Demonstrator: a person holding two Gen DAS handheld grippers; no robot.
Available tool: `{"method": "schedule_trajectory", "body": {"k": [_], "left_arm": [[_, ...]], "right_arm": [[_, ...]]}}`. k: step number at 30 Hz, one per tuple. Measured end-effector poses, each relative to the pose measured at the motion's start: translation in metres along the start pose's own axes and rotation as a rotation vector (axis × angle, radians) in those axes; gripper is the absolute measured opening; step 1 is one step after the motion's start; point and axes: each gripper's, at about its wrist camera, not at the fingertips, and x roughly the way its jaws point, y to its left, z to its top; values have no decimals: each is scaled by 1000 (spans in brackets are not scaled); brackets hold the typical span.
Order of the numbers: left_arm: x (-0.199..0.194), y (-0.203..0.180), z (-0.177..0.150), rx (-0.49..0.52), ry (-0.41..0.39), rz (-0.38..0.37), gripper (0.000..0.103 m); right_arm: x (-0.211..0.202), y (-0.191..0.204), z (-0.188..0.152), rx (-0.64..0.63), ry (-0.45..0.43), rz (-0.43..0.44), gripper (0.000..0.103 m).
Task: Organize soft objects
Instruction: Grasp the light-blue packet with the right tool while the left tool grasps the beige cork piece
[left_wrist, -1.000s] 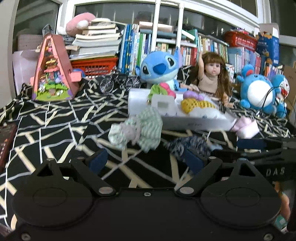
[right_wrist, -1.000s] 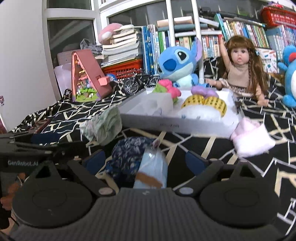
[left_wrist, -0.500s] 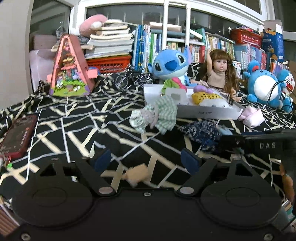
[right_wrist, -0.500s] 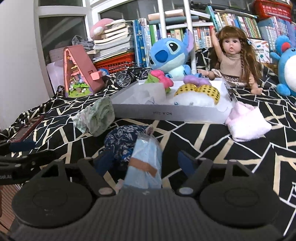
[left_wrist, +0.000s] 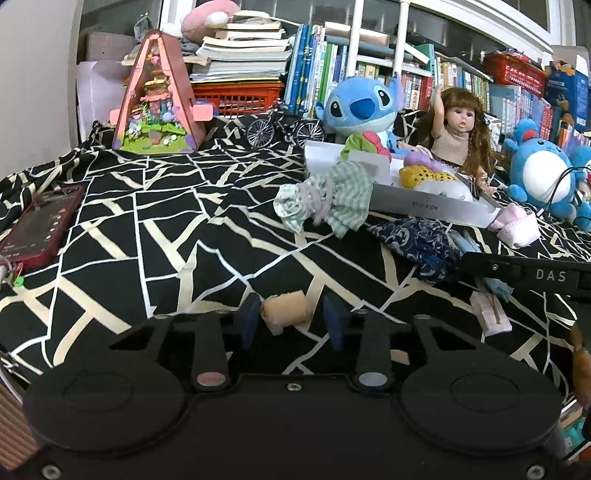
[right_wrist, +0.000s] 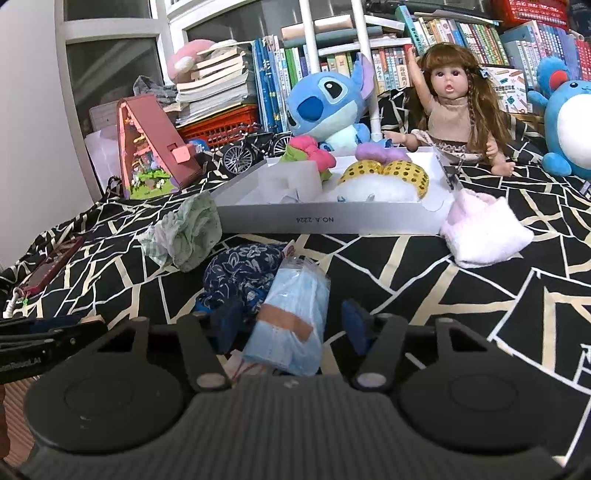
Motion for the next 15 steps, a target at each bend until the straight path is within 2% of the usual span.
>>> {"method": "schedule_trajectory", "body": {"k": [8, 15], "left_arm": [[4, -4, 1, 32, -3, -31, 28], [10, -11, 4, 67, -5, -67, 29]], "right_arm": [[-7, -16, -3, 63, 11, -29, 61], [-4, -8, -4, -11, 14, -95, 65]]}}
